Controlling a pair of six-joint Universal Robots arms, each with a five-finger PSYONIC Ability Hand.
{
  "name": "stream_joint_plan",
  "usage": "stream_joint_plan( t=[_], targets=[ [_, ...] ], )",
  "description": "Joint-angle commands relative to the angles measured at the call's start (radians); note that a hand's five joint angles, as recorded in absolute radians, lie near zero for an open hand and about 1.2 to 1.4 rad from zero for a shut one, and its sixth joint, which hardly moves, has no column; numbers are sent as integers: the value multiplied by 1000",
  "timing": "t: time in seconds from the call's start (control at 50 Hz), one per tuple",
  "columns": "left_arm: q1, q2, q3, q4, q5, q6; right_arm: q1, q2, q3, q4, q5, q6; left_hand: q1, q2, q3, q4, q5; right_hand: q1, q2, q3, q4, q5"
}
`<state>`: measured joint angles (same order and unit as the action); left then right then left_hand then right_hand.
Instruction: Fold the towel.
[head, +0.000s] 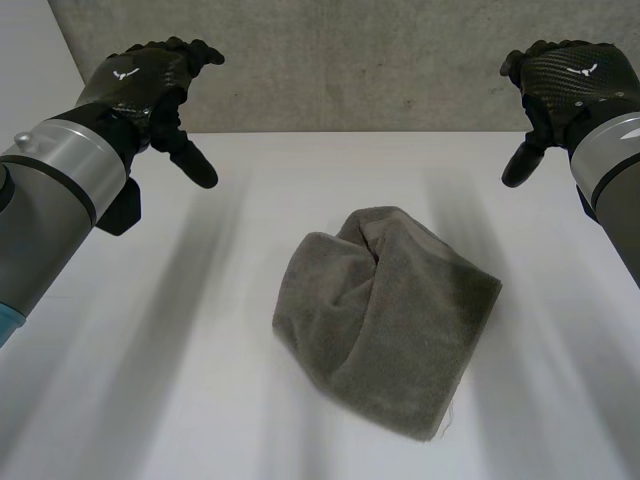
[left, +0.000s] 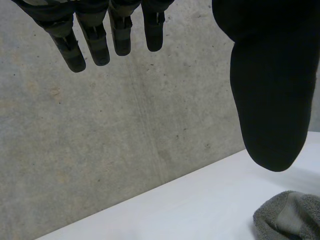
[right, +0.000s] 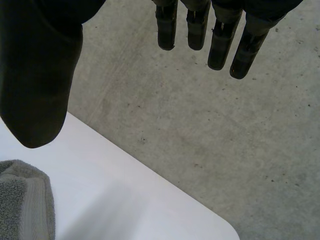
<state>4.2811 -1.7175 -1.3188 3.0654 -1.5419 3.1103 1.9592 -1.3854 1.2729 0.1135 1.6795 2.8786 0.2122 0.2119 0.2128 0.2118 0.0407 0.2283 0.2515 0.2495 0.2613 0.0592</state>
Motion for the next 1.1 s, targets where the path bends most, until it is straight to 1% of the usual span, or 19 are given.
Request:
stream_joint_plan(
  t=[0.02, 0.1, 0.16, 0.18, 0.2, 0.24, 0.3, 0.6, 0.62, 0.64, 0.66, 0.68, 0.7, 0.72, 0.76, 0.82, 0.96, 1.0, 1.1],
  targets=[
    [0, -7, -7, 6, -1, 1, -3, 23, 0, -6, -9, -7, 13, 13, 12, 13, 10, -54, -77, -75, -87, -59],
    [-1, -27, -23, 16, 8, 2, 1, 34, 0, -8, -47, -19, 22, 22, 21, 22, 19, -54, -77, -75, -87, -59],
    [-4, -89, -36, 35, 17, 2, 7, 72, -1, 3, -164, -73, 16, 16, 15, 16, 13, -54, -77, -75, -87, -59],
    [-4, -90, -36, 35, 17, 2, 9, 100, -1, 8, -244, -118, 16, 16, 15, 16, 13, -54, -77, -75, -87, -59],
    [-12, -129, -39, 39, 19, 2, 9, 100, -1, 8, -245, -119, 13, 13, 12, 13, 10, -54, -77, -75, -87, -59],
    [-27, -165, -40, 42, 17, -1, 10, 164, -7, 5, -401, -217, 7, 7, 7, 8, 4, -54, -77, -75, -87, -59],
    [-69, -249, -42, 70, 16, -9, 27, 262, -52, 11, -493, -290, -10, -10, -11, -10, -13, -54, -77, -75, -87, -59],
    [-168, -550, -22, 179, 13, -18, 72, 707, -507, 265, -471, -439, 51, 51, 50, 51, 48, -54, -77, -75, -87, -59],
    [-168, -550, -22, 179, 13, -18, 72, 739, -553, 297, -439, -444, 51, 52, 51, 52, 48, 130, 107, 109, 97, 125],
    [-179, -566, -20, 179, 14, -15, 72, 740, -554, 298, -438, -444, 115, 115, 115, 116, 112, 133, 109, 111, 100, 127],
    [-191, -583, -20, 177, 17, -9, 73, 756, -582, 319, -396, -449, 264, 264, 263, 264, 261, 423, 400, 402, 390, 418],
    [-191, -583, -20, 177, 17, -9, 73, 753, -596, 330, -355, -453, 266, 266, 265, 266, 263, 711, 688, 690, 678, 706],
    [-204, -591, -19, 176, 17, -3, 73, 753, -596, 330, -354, -453, 431, 432, 431, 432, 428, 714, 691, 693, 681, 708],
    [-204, -591, -19, 176, 17, -2, 73, 743, -595, 334, -333, -455, 433, 433, 432, 433, 430, 1086, 1063, 1065, 1053, 1081],
    [-211, -591, -19, 171, 5, 13, 72, 720, -580, 328, -310, -443, 959, 959, 958, 959, 956, 1167, 1144, 1146, 1134, 1162],
    [-213, -565, -22, 164, 5, 48, 63, 628, -485, 324, -300, -443, 1184, 1184, 1183, 1184, 1181, 1168, 1145, 1147, 1135, 1163],
    [-204, -386, -53, 156, 2, 110, 55, 393, -144, 336, -337, -512, 1184, 1184, 1183, 1184, 1181, 1168, 1145, 1147, 1135, 1163],
    [-199, -332, -74, 156, 3, 113, 50, 275, 51, 356, -365, -618, 1184, 1184, 1183, 1184, 1181, 1168, 1145, 1147, 1135, 1163],
    [-199, -167, -177, 151, 13, 116, 23, 129, 286, 452, -405, -777, 1184, 1184, 1183, 1184, 1181, 1168, 1145, 1147, 1135, 1163]
  ],
)
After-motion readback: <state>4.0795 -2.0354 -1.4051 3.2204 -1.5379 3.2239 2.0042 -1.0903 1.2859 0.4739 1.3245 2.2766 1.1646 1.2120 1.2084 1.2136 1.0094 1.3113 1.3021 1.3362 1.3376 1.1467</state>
